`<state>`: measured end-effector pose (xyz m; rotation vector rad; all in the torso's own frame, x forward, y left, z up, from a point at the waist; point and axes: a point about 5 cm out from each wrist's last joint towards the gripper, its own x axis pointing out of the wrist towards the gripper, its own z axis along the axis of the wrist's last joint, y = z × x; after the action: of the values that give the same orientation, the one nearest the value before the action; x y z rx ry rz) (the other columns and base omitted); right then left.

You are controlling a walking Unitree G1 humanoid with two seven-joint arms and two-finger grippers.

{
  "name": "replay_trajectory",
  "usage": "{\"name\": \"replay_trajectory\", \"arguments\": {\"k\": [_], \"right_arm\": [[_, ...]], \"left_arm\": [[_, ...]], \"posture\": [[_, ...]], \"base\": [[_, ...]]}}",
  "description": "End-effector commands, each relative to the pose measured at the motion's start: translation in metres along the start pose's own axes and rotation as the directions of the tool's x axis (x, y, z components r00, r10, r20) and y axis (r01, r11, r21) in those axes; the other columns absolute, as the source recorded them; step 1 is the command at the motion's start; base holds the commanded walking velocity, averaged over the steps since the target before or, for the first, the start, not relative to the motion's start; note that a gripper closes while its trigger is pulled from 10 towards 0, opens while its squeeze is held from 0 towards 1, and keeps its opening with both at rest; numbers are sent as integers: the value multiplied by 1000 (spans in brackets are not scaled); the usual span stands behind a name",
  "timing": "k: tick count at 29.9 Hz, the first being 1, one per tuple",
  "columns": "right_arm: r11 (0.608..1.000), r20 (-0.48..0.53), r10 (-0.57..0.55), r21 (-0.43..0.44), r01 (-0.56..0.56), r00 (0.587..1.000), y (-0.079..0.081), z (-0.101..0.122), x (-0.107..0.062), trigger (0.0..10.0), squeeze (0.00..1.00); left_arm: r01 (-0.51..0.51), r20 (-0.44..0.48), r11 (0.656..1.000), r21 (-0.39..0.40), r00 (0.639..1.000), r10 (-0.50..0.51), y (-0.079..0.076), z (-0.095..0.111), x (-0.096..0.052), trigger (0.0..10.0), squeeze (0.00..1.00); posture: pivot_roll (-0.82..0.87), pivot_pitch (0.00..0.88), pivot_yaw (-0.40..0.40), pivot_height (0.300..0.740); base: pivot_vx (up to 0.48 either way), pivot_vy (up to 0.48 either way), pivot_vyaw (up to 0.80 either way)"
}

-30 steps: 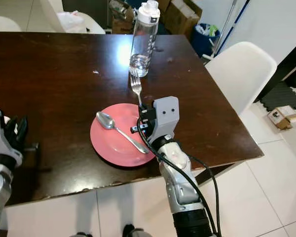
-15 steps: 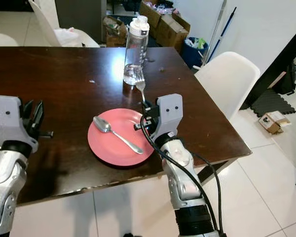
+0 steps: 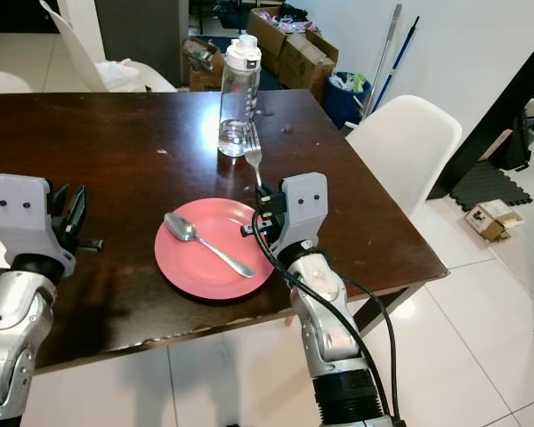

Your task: Setting the table

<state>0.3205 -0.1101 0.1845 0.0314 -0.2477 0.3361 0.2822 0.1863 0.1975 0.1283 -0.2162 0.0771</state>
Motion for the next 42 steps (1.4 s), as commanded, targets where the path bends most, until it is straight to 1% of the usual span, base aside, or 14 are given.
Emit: {"name": "replay_trajectory", "arguments": {"k": [1, 24, 34, 42], "right_arm": [[1000, -6, -19, -5, 19, 1000, -4, -3, -2, 10000, 0], [1000, -11, -26, 3, 26, 1000, -3, -6, -2, 10000, 0], [1000, -11, -25, 5, 25, 1000, -3, -7, -1, 10000, 0], [1000, -11, -24, 5, 24, 1000, -3, -7, -1, 10000, 0]], "left_arm": [[8, -9, 1000, 6, 1000, -8, -2, -3, 1, 10000, 0], [7, -8, 1000, 4, 1000, -7, 2, -3, 0, 10000, 0], [4, -10, 1000, 7, 1000, -4, 2, -4, -1, 10000, 0], [3, -10, 1000, 5, 1000, -3, 3, -4, -1, 10000, 0]], "posture": [[38, 15, -27, 740], [47, 13, -24, 740], [50, 12, -24, 740], [52, 14, -24, 740]], "base": [[0, 0, 0], [-244, 0, 0], [-120, 0, 0], [-243, 0, 0]]}}
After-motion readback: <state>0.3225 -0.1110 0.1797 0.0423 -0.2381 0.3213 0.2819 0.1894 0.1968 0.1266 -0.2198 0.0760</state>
